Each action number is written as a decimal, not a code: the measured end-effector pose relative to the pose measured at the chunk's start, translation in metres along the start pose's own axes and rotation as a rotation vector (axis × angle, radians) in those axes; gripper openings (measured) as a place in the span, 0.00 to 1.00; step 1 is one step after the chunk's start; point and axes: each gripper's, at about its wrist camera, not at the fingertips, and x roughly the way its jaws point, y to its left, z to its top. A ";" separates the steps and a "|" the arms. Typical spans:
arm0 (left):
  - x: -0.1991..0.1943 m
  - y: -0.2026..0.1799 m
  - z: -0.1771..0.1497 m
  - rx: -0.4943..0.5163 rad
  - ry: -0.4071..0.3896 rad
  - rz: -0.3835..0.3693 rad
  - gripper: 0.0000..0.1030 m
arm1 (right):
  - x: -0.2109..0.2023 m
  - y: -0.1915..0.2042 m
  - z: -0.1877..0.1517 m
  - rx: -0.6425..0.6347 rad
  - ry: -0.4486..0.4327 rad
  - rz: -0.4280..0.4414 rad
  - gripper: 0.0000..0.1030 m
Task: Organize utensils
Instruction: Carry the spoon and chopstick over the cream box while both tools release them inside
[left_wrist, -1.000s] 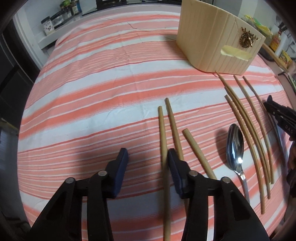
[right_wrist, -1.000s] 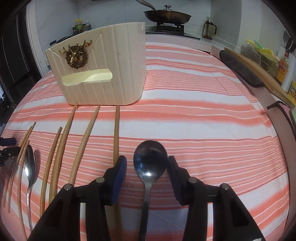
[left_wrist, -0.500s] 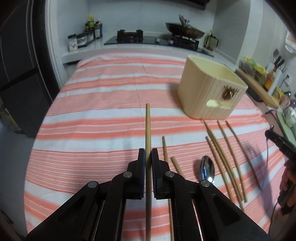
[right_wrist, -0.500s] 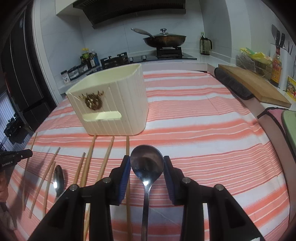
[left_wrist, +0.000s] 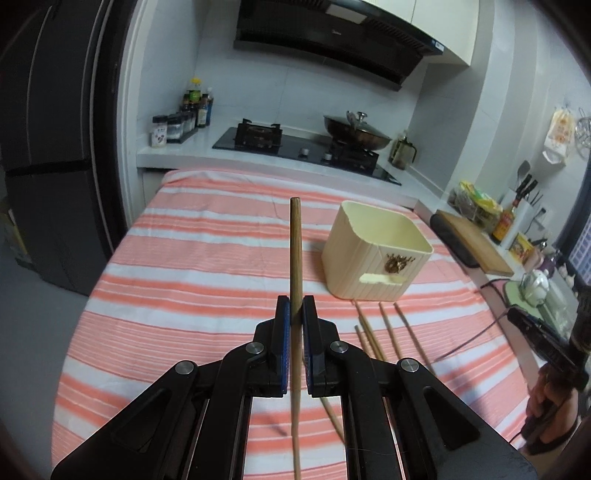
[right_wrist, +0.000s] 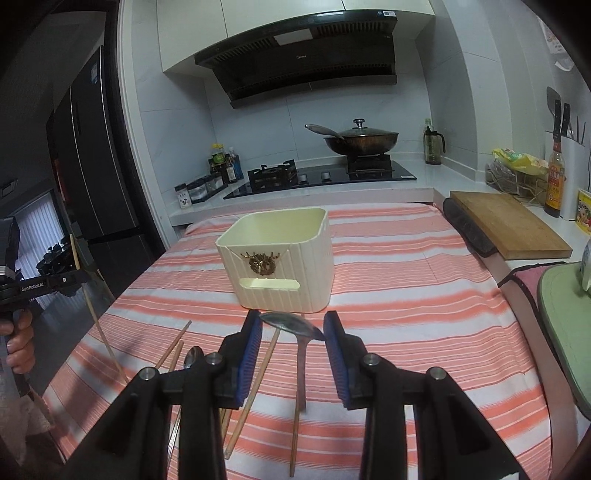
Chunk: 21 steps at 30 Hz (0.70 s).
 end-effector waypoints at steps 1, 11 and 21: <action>0.000 -0.001 0.001 0.000 0.000 0.001 0.05 | -0.001 0.000 0.002 0.000 -0.005 0.003 0.34; 0.005 -0.018 0.027 0.034 -0.001 -0.040 0.05 | 0.015 -0.015 0.043 0.026 0.000 0.032 0.33; 0.013 -0.037 0.057 0.053 -0.019 -0.081 0.05 | 0.028 -0.020 0.094 0.016 -0.036 0.028 0.33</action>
